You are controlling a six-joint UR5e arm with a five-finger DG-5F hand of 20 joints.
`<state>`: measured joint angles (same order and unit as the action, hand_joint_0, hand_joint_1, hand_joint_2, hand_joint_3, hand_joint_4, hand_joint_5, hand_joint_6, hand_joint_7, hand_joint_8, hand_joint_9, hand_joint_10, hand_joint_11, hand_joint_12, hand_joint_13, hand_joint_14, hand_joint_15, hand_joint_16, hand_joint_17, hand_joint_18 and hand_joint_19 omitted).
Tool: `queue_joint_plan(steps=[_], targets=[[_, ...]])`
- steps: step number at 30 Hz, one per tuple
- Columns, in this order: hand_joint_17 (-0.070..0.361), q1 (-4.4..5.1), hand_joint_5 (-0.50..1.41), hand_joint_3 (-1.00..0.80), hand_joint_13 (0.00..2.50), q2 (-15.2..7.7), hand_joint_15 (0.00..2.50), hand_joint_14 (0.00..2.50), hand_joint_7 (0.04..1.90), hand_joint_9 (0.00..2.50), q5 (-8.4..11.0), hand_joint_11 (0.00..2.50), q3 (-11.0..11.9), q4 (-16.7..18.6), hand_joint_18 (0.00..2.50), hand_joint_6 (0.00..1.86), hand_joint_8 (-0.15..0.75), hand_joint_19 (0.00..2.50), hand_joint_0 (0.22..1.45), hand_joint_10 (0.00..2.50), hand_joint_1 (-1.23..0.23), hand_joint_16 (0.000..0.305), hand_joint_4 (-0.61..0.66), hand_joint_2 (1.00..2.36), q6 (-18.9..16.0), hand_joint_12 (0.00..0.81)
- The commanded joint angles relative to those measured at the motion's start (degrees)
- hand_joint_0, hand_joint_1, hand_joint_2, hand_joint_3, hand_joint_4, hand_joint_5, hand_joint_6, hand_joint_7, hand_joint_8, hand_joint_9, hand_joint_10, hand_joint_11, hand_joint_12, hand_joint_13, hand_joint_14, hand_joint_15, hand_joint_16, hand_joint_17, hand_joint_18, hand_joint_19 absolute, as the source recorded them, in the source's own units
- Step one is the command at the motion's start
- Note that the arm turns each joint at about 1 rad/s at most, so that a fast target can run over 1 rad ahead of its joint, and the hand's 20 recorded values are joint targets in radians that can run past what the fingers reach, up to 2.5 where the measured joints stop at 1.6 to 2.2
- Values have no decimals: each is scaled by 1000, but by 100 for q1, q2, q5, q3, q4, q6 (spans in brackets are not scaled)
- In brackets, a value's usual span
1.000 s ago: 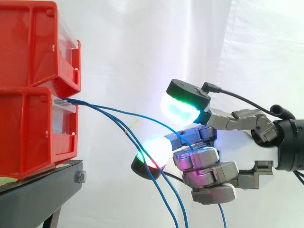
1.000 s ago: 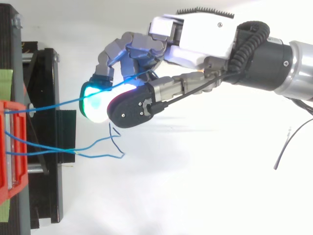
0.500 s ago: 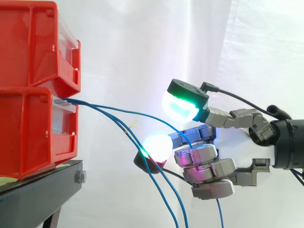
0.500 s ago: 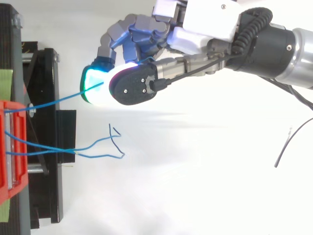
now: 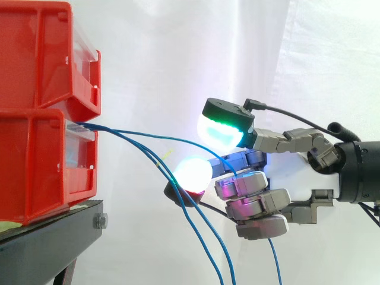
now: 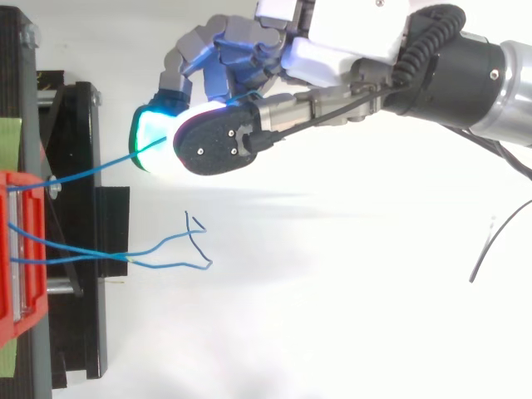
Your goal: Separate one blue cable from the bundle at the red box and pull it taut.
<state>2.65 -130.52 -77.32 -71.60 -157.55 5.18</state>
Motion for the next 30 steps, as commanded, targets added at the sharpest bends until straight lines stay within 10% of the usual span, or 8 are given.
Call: queue_joint_plan(steps=[1,15,30], targets=[[90,-2,-232,-346,658,1,1191,2500,716,283,-11,1034,67,-136,1039,941,277,1771,628,2500,-596,40,164,1009,1,328],[96,-10,-215,-217,687,9,1157,2500,732,305,-125,1027,225,-399,1045,958,277,1669,655,2500,-665,43,131,1012,45,327],[91,-2,-192,-491,715,1,1154,2500,785,398,-125,1029,313,-549,1060,938,262,1771,609,2500,-456,40,124,1000,71,318]])
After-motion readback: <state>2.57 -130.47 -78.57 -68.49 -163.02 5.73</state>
